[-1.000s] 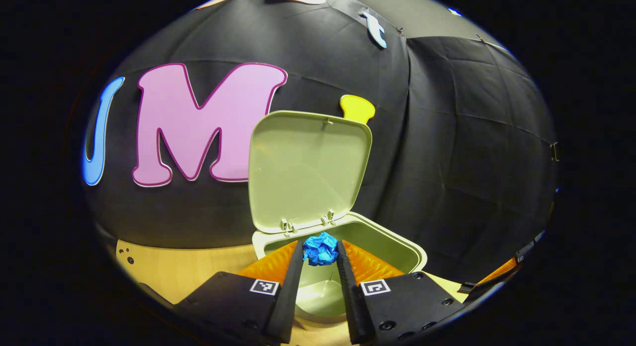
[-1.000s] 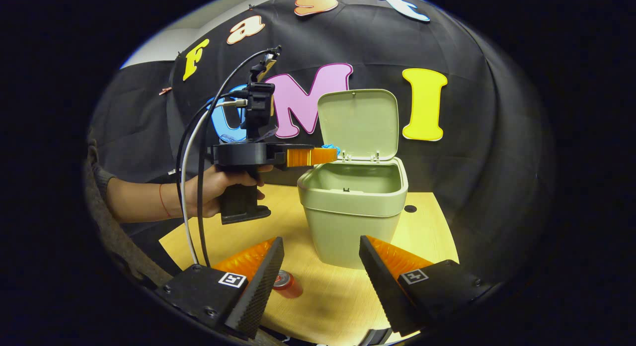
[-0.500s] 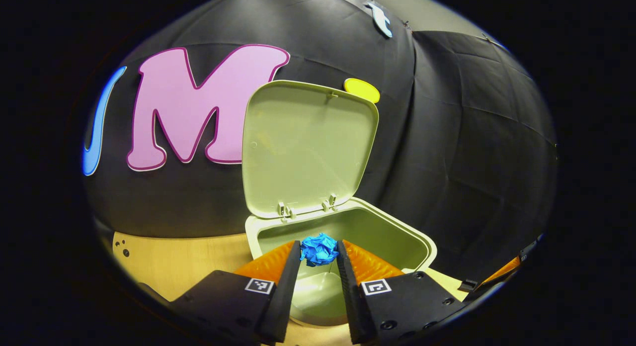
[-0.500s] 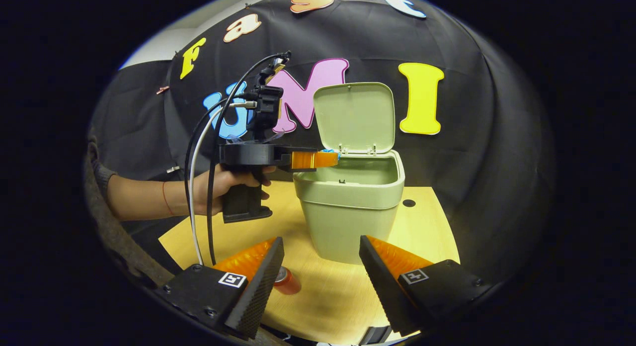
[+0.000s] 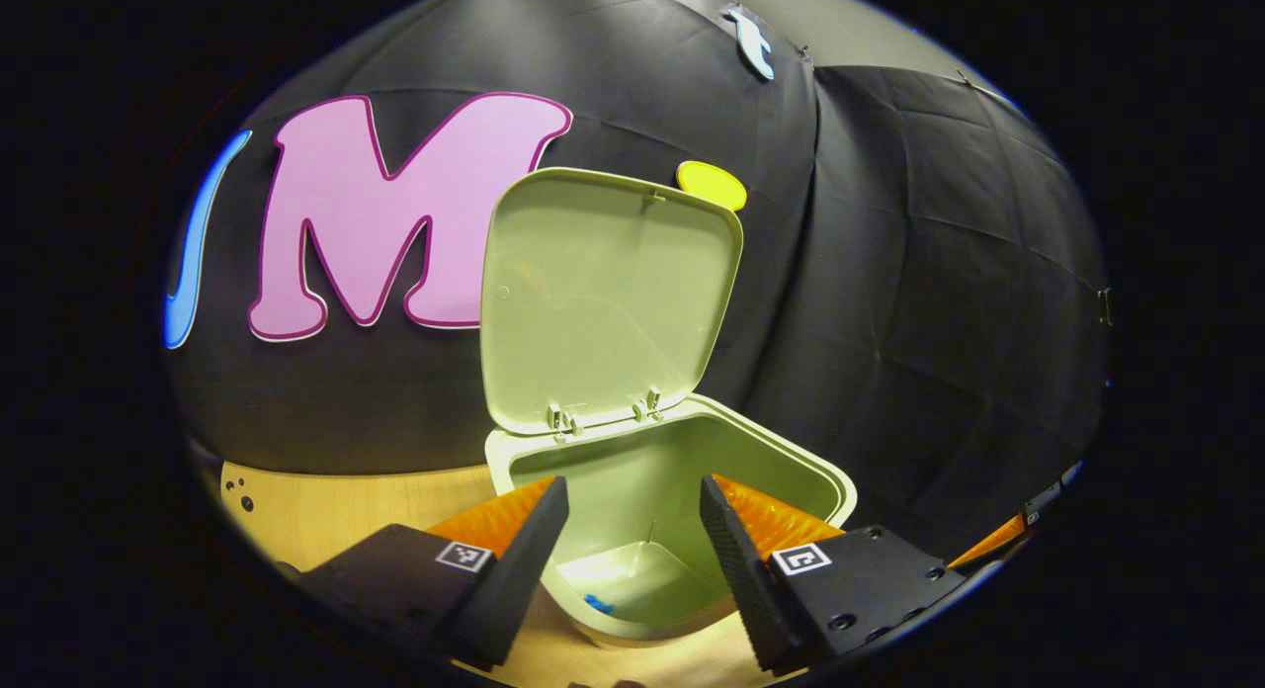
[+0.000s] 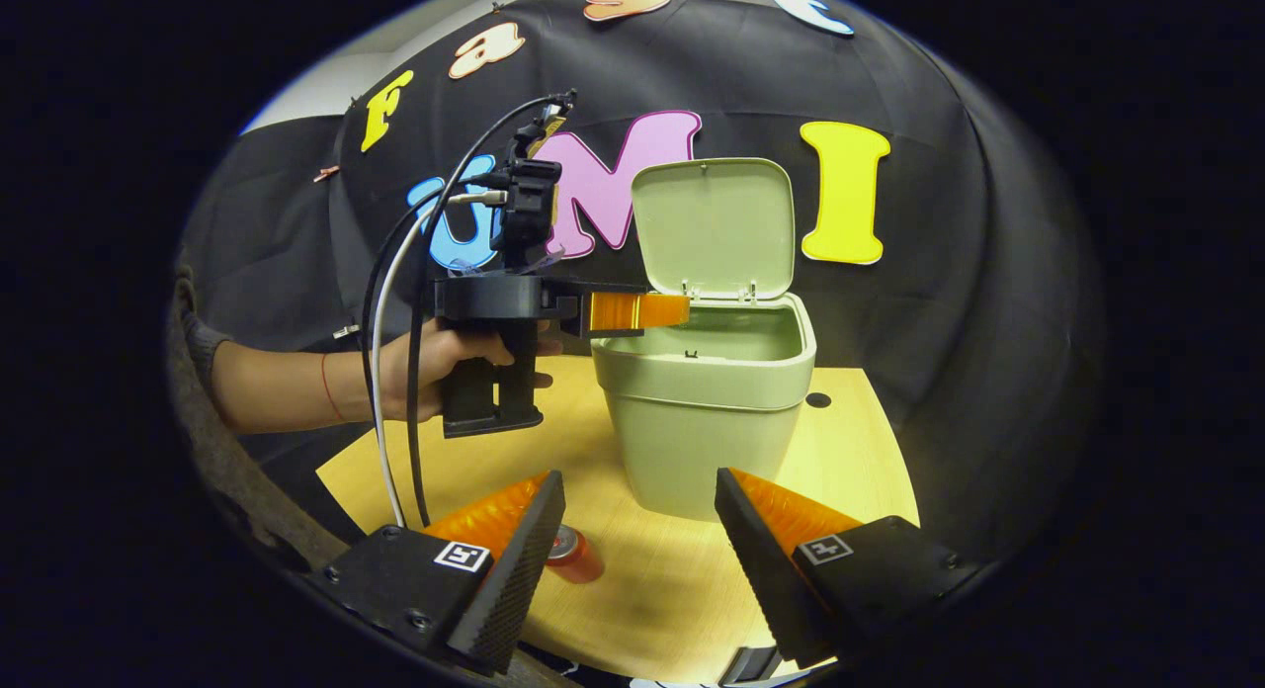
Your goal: Press the lid of the desktop garbage bin to open it, pick up the crumpled paper on the desktop and throw it into the bin, then pick up the pop can on the desktop and drop it into the bin, and finally close the garbage bin lid.
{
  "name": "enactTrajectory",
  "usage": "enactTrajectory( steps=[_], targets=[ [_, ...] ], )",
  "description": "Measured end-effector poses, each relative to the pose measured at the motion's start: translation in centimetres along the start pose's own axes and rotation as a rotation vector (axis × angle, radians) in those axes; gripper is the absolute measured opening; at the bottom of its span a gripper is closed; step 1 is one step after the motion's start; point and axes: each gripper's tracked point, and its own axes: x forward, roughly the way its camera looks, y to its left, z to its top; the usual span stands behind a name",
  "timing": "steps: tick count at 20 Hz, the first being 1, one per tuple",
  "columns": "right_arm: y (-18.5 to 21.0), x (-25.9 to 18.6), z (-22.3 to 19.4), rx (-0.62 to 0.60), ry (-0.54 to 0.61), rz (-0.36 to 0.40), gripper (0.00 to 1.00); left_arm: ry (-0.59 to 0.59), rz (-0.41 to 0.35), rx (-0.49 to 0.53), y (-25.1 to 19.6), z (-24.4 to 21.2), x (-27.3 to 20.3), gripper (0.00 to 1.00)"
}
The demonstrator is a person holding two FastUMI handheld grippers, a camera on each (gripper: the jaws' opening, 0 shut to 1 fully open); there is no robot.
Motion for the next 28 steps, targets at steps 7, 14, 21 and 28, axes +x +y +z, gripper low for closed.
enactTrajectory(
  steps=[7, 14, 21, 28],
  targets=[
    [2.1, 0.7, -0.5, -0.007, 0.025, 0.024, 0.98, -0.078, 0.057, 0.035, 2.0, 2.4, -4.9, 0.96],
    [5.3, 2.6, -4.0, -0.081, 0.119, 0.066, 0.98, -0.139, 0.186, 0.027, 6.3, 3.4, -12.7, 0.96],
    [7.5, 5.2, -7.6, -0.111, 0.209, 0.1, 0.99, -0.15, 0.312, -0.013, 10.1, 1.6, -19.1, 0.96],
    [8.6, 7.8, -11.7, -0.15, 0.304, 0.13, 0.98, -0.137, 0.416, -0.042, 13.0, -0.6, -23.1, 0.95]
  ],
)
